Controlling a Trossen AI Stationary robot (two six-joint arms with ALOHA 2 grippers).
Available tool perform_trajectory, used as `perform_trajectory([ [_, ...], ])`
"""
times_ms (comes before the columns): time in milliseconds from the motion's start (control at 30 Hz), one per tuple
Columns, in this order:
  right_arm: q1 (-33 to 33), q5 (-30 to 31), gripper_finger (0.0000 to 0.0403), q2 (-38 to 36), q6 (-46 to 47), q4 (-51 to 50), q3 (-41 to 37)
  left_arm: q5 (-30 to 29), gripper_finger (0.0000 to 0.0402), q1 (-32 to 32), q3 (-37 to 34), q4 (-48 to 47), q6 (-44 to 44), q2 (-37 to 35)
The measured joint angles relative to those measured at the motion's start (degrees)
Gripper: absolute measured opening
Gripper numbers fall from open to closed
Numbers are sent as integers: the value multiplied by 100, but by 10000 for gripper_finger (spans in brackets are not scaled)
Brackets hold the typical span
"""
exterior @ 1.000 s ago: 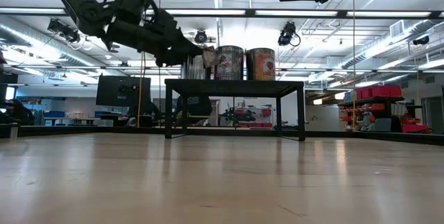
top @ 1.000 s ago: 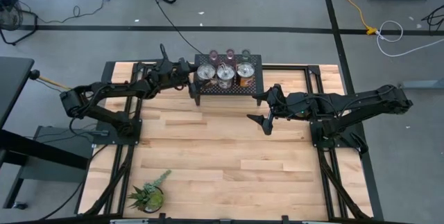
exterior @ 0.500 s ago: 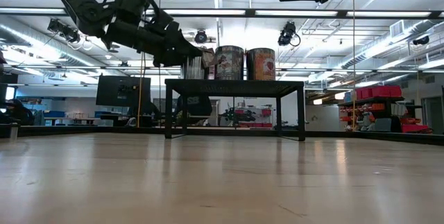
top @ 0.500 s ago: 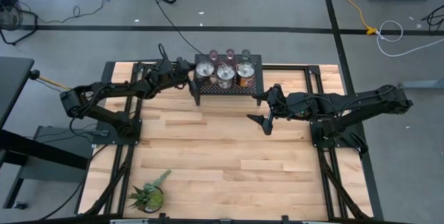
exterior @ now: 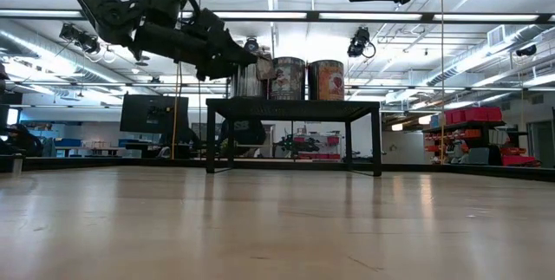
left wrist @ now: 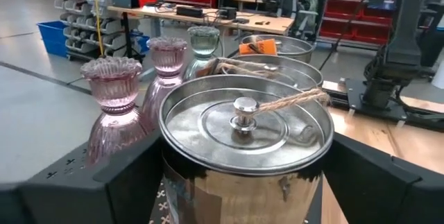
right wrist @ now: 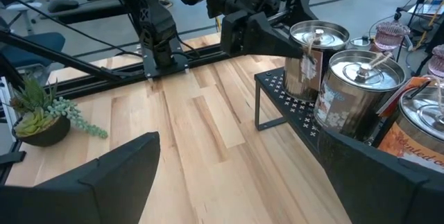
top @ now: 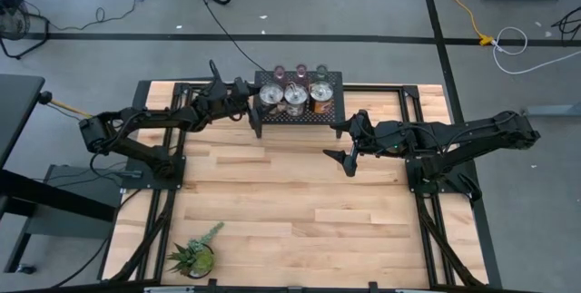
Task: Pick & Place candle stick holders
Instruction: Align the silver scented candle with the silver scented candles on the shelf
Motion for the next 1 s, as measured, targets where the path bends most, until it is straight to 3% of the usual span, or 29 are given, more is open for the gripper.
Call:
perform_trajectory([
  [200,0,0,389,0,0,0,0,-5,392,3,0,-3,20,0],
  [467,0,0,389,0,0,2,0,-10,378,3,2,56,10,-9],
  [1000,0,0,389,0,0,0,0,-6,391,3,4,47,-6,-287],
])
